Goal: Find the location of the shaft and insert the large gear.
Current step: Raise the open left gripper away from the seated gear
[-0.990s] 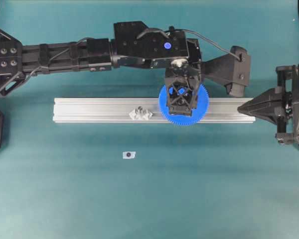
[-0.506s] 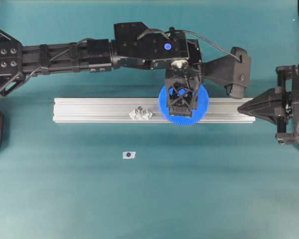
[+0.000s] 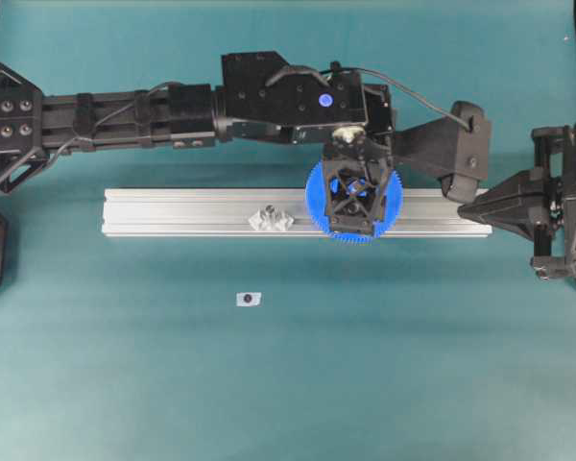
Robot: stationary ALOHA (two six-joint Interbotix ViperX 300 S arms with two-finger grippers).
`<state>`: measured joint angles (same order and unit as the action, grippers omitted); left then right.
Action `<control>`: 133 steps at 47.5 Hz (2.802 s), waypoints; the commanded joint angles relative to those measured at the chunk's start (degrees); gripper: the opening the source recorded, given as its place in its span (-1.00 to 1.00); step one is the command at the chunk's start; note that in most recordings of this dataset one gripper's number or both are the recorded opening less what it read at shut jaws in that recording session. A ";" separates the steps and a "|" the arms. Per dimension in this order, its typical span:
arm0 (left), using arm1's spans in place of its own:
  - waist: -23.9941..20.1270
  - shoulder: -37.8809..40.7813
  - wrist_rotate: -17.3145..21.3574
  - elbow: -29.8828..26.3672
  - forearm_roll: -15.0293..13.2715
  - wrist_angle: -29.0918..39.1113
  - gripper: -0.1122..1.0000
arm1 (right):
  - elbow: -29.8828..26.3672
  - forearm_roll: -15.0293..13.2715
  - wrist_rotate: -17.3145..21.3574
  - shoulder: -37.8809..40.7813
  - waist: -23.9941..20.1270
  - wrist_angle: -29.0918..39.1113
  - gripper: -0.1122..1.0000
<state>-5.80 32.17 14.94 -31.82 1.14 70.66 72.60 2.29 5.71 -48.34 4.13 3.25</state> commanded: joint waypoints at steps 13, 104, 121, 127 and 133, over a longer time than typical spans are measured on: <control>0.26 -2.11 -0.18 -2.29 0.09 1.23 0.61 | -0.44 0.00 0.62 0.26 0.09 -0.26 -0.81; 0.70 -0.88 -0.35 -4.66 0.18 2.11 0.60 | -0.26 0.00 0.62 0.26 0.09 -0.26 -0.81; 1.41 -0.70 -0.70 -5.62 0.18 3.96 0.60 | -0.26 0.00 0.62 0.26 0.09 -0.26 -0.81; 1.49 -0.70 -2.02 -5.71 0.18 3.96 0.60 | -0.26 0.09 0.62 0.26 0.09 -0.26 -0.81; 1.58 -0.97 -2.72 -5.80 0.09 3.96 0.60 | -0.26 0.00 0.62 0.26 0.09 -0.26 -0.81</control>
<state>-4.48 32.87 12.30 -36.12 1.14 74.71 72.86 2.29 5.71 -48.34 4.13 3.25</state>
